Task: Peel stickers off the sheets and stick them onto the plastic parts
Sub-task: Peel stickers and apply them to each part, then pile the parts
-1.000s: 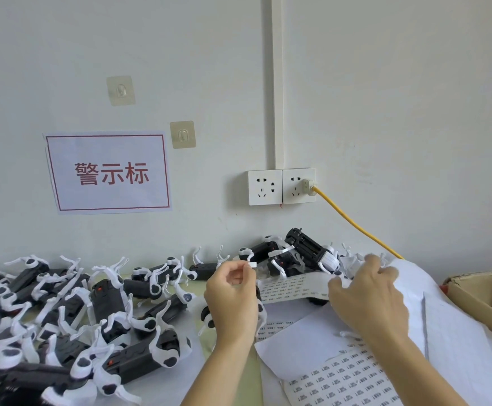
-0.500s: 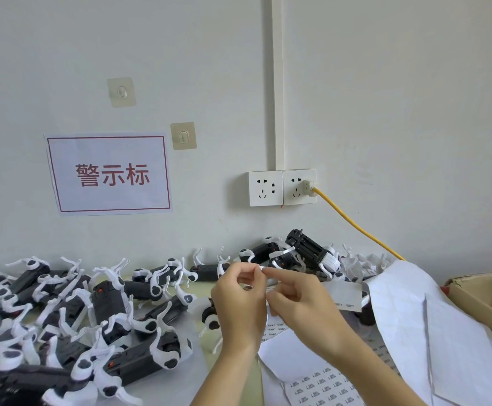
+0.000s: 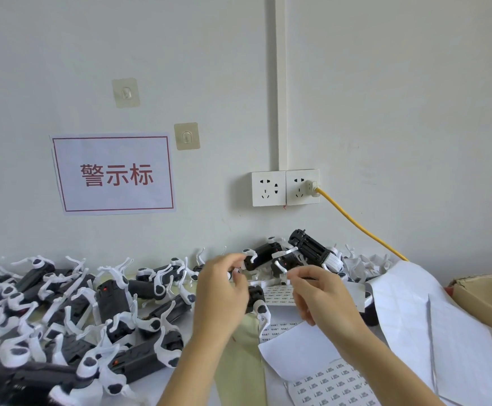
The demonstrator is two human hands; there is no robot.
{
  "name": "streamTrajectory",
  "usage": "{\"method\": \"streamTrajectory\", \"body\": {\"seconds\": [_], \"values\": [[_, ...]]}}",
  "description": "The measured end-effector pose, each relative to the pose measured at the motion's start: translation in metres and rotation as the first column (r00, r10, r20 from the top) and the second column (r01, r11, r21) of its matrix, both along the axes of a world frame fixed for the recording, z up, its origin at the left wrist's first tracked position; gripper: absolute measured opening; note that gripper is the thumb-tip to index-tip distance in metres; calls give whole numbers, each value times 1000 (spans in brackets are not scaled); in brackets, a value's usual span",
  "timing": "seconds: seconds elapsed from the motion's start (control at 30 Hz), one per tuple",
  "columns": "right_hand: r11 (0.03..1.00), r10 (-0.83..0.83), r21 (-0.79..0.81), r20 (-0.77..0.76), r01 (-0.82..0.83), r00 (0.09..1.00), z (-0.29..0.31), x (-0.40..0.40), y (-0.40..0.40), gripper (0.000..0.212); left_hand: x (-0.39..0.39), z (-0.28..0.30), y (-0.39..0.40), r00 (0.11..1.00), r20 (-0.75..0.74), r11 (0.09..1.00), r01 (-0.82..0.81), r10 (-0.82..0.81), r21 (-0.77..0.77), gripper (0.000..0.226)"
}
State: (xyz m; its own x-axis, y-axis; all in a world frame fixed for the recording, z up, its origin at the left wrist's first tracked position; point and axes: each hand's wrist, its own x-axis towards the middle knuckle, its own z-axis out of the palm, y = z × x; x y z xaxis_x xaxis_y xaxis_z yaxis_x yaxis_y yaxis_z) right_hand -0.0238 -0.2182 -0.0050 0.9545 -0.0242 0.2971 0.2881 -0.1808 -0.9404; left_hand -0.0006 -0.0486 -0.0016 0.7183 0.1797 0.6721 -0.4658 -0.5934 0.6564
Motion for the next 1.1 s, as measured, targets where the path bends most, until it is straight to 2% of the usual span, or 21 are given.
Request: {"method": "streamTrajectory", "body": {"seconds": [0.07,0.17,0.23,0.3,0.4,0.47,0.53,0.6,0.67,0.73,0.97,1.1], "values": [[998,26,-54,-35,-28,999,-1,1,-4,19,1,1,13,991,-108,968,-49,77,245,44],[989,58,-133,-68,-67,996,-2,-1,-6,21,-1,-3,18,930,-319,827,32,181,561,60],[983,79,-160,-76,-90,994,-2,-2,-6,20,-3,-10,15,893,-394,744,108,219,659,67],[979,94,-176,-80,-107,992,-2,-2,-5,17,-2,-15,14,902,-344,706,65,260,705,66],[973,88,-212,-55,-97,995,-3,-1,-5,9,1,-15,13,931,-272,794,-31,244,607,48],[974,68,-215,-15,-70,998,-4,0,-5,5,1,-12,10,935,-294,874,-34,199,484,39],[978,63,-200,27,-57,998,-4,0,-6,4,0,-9,5,933,-347,951,19,94,309,43],[980,91,-180,56,-79,994,-2,0,-7,3,-1,-7,-1,923,-378,986,121,-71,111,50],[976,152,-166,65,-139,986,0,0,-8,4,-3,-5,-7,878,-405,966,242,-256,-89,55],[969,195,-166,62,-183,979,1,-1,-9,4,-5,-4,-11,823,-413,920,333,-390,-205,57],[968,159,-210,86,-138,984,-2,3,-14,8,-8,-5,-15,741,-351,813,457,-572,-360,63],[964,142,-241,99,-115,985,-3,3,-13,9,-7,-5,-14,708,-346,779,483,-616,-400,63]]}}
